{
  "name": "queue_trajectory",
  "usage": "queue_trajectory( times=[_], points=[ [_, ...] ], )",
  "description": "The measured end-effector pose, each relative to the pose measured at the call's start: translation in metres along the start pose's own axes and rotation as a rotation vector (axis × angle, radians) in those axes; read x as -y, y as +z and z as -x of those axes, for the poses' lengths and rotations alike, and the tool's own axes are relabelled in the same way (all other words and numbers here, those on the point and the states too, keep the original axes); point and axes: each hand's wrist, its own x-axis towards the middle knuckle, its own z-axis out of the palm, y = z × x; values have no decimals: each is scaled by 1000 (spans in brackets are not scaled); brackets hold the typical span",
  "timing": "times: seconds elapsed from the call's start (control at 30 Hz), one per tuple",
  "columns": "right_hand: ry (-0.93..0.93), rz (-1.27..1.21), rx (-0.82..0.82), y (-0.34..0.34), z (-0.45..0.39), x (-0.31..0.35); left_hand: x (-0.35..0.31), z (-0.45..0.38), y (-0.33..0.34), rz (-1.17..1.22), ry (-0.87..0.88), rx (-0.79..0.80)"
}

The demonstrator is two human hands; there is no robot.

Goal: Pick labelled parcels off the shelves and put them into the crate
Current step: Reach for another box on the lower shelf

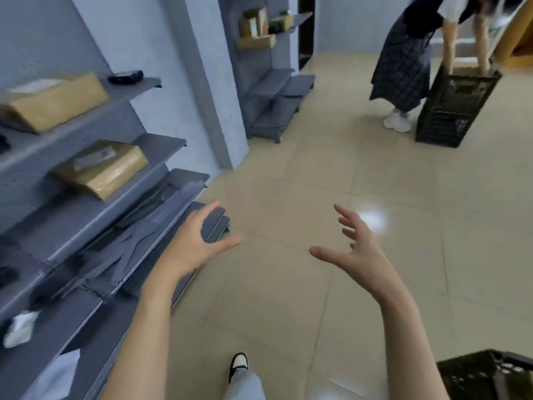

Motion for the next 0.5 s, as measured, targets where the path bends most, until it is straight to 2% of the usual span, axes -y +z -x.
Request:
queue_trajectory(
  times=[0.5],
  points=[
    [-74, 99, 442, 298, -228, 97, 208, -109, -193, 153, -340, -324]
  ],
)
